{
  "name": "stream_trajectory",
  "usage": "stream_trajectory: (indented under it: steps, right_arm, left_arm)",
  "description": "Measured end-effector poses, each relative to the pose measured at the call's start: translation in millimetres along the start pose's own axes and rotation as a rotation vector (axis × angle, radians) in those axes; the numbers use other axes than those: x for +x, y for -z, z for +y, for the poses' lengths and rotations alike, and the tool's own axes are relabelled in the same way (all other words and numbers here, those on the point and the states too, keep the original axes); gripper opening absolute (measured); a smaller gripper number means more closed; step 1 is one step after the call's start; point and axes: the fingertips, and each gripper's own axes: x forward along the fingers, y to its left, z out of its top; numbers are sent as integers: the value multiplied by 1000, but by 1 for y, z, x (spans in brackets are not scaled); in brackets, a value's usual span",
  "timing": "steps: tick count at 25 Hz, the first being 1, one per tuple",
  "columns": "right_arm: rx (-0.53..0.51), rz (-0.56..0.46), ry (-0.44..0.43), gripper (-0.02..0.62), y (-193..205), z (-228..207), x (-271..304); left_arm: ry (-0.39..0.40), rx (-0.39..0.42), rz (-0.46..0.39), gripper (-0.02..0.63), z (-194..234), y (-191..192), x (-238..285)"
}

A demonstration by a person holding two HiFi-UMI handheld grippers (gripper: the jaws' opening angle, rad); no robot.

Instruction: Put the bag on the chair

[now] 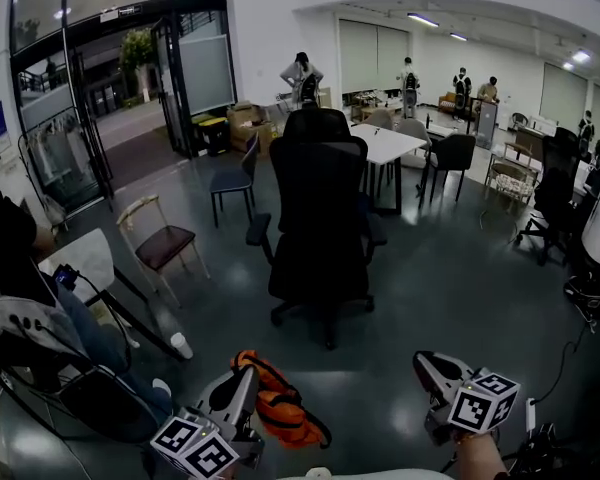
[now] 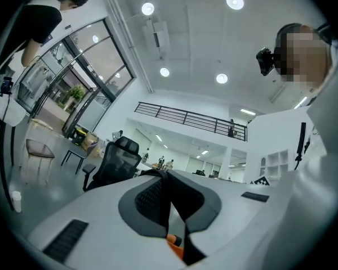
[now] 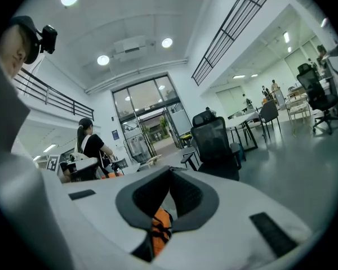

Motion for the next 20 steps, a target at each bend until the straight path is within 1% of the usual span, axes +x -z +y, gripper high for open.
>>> stream_trajectory:
  steps: [3,6,11,14,17,20]
  right_arm:
    - [-41,26,-12,6,-1,6,31]
    - [-54,44,-11,6,-1,9,58]
    - [-69,86,-46,6,4,15,96]
    - [-90,111,-38,6,4,14,115]
    - [-91,123,-40,6,5,18,127]
    - [-109,146,-39,6,12,20,130]
  left_arm:
    - [17,7,0,-2,23,-11,14]
    - [27,21,9,-2,44,-19,24]
    - [35,-1,21,-2,70,-19,40]
    - [50,-17,42,-2,78,-13,46]
    - [65,-44,90,-2,82,3,47]
    - [38,-92,131,-2,89,24,47]
